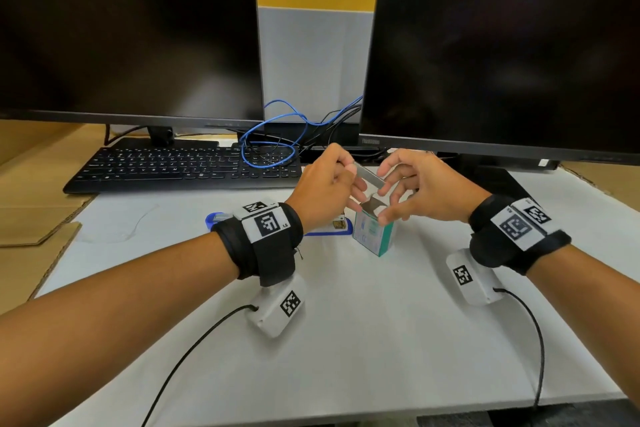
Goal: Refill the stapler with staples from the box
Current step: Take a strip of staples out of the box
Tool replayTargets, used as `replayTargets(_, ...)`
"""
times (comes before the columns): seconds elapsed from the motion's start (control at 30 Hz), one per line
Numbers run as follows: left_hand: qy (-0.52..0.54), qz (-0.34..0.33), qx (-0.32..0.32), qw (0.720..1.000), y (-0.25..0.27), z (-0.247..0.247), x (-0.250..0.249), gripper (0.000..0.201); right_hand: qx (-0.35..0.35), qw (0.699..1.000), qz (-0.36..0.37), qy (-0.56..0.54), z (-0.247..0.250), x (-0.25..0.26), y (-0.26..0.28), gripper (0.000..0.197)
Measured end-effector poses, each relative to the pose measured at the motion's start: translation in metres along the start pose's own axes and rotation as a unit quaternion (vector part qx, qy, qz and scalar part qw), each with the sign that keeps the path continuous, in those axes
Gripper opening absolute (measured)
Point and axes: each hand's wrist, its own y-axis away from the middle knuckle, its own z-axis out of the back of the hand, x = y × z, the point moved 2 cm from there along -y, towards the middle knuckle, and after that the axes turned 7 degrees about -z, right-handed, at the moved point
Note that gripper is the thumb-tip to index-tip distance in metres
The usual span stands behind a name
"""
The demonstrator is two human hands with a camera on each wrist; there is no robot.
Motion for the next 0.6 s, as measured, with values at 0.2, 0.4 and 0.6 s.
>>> replayTargets(0.2,-0.090,-0.008,0.073,0.993,0.005,-0.008,0.003,0.011,-0.027,0.993,0.062,0.095,-0.004,0.006,0.008,0.053)
replayTargets(0.4,-0.063,-0.016,0.027,0.998,0.004,0.001,0.004,0.010,-0.010,0.990,0.066,0.128,-0.010,0.010,0.020,0.048)
replayTargets(0.6,-0.065,-0.029,-0.017,0.997,0.009,0.012,0.011,0.009,-0.063,0.977,0.076,0.188,-0.007,-0.008,0.002,0.024)
